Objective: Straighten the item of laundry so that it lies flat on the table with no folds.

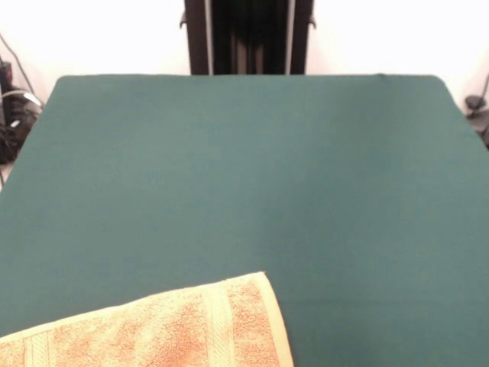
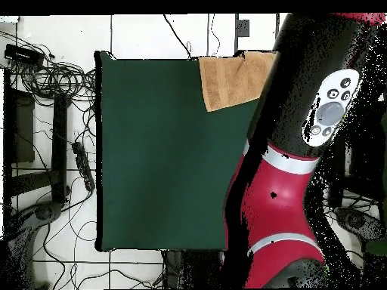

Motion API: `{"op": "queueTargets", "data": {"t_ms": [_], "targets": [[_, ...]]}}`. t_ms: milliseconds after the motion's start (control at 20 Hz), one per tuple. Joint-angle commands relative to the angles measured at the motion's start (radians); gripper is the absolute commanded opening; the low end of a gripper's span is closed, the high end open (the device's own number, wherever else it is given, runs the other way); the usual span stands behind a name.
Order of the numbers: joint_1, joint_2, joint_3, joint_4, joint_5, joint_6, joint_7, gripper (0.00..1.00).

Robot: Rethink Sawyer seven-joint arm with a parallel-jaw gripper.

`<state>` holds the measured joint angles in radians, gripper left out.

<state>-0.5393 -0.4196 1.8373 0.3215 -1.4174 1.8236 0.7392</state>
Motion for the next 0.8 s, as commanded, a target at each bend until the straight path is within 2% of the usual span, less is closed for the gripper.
{"op": "queueTargets", "data": {"t_ms": [50,100,150,200,400,800], "targets": [[0.029,0.018,0.271,-0.246,-0.396,0.108,-0.588,0.0],[0.025,0.019,0.314,-0.256,-0.445,0.108,-0.607,0.0],[0.01,0.025,0.447,-0.284,-0.597,0.104,-0.668,0.0],[0.001,0.029,0.518,-0.296,-0.676,0.1,-0.697,0.0],[-0.026,0.048,0.763,-0.33,-0.949,0.07,-0.782,0.0],[-0.047,0.075,0.993,-0.352,-1.202,0.027,-0.864,0.0]]}}
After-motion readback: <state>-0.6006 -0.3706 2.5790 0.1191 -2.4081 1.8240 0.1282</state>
